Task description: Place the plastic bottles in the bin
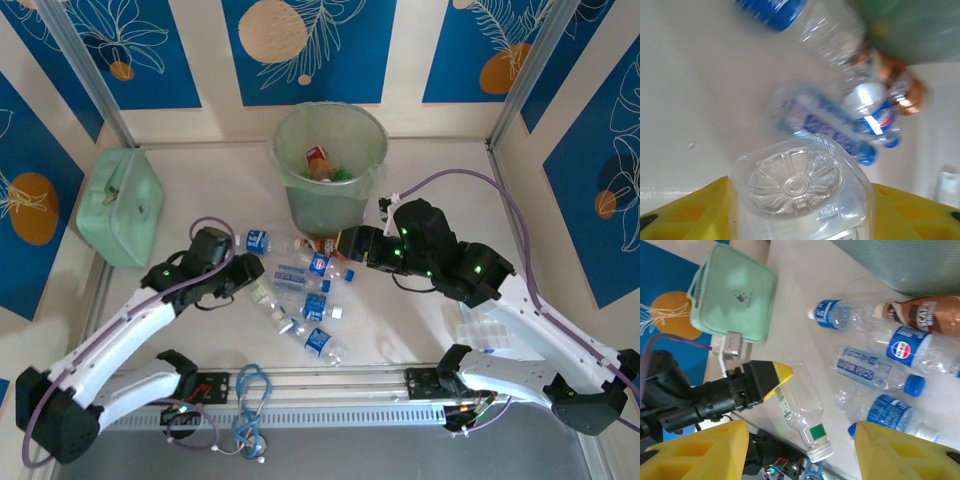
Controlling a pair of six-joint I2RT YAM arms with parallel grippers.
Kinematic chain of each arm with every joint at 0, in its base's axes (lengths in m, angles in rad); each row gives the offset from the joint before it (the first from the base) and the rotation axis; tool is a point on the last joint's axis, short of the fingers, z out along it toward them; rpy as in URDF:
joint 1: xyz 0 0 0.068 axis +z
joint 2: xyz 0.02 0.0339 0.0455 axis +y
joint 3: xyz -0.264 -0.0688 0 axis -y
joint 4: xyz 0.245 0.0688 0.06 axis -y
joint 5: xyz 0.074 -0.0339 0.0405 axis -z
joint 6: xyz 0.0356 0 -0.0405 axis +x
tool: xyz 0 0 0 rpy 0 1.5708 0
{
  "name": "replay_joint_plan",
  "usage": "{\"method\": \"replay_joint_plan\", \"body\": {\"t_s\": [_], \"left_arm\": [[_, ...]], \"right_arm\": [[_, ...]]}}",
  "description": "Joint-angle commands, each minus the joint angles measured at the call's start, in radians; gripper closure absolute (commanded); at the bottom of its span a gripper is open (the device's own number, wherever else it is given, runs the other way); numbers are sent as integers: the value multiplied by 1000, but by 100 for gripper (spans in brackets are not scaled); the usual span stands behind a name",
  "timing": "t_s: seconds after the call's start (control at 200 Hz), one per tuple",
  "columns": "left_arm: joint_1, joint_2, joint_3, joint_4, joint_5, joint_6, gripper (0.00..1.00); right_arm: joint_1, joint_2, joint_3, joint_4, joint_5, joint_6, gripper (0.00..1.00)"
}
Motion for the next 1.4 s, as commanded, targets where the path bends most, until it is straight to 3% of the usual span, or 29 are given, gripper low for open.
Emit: {"method": "replay_joint_plan", "body": {"t_s": [0.0, 0.2, 0.45, 0.625, 0.835, 1.396], "left_arm": [[44, -78, 41, 49, 17, -8, 50], [87, -123, 55, 322, 124, -118, 50], [89, -70, -8, 819, 225, -343, 50], [89, -20, -12, 1006, 257, -418, 50], [89, 3, -38, 1100, 272, -457, 51], [89, 6, -86, 1167, 312, -461, 53]], "right_arm": [[-1, -15, -33, 111, -105, 21, 41], [7, 37, -63, 232, -245, 53, 34], [32, 92, -43, 273, -277, 61, 24], [27, 96, -41, 275, -263, 66, 18], [14, 98, -35, 324, -296, 75, 19], [-34, 129, 13, 349, -329, 86, 45]]}}
